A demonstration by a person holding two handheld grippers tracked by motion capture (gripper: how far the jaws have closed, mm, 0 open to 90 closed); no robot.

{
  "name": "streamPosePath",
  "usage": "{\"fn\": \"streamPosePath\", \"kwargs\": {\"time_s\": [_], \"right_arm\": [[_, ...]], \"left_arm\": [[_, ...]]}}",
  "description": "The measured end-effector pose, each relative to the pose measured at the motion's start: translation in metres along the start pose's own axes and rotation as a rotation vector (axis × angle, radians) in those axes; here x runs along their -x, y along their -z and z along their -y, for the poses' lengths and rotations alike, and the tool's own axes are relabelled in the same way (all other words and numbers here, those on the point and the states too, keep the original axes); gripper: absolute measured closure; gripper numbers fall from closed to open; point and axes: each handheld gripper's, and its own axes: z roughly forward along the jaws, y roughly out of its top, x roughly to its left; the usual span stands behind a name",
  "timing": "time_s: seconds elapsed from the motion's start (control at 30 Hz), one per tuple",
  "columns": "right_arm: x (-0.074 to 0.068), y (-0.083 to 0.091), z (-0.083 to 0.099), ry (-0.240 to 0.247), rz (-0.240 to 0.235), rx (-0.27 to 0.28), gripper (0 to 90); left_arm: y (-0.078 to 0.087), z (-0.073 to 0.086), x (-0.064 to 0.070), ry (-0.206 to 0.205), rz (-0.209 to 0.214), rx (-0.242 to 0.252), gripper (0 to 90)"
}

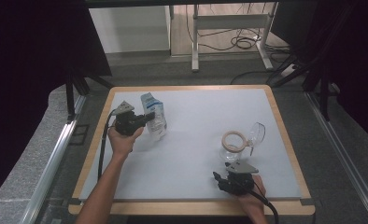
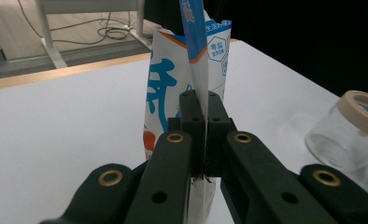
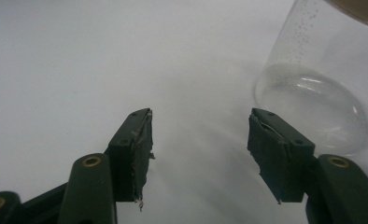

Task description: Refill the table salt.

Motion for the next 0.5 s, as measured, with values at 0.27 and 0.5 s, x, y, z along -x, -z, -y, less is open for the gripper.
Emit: {"fn": "streamPosePath", "kwargs": {"time_s": [0.27,0.5], "right_arm": [[-0.004,-0.002,-0.002,-0.004,-0.019,0.008,38.1],[-0.007,-0.004,-0.003,0.001,-0.03,0.002,37.4]], "left_arm": [[0.009,-0.002,0.014,-0.015,0.013,0.008,90.0],[0.014,-0.002,0.022,-0.031,0.037,0.003,90.0]]}}
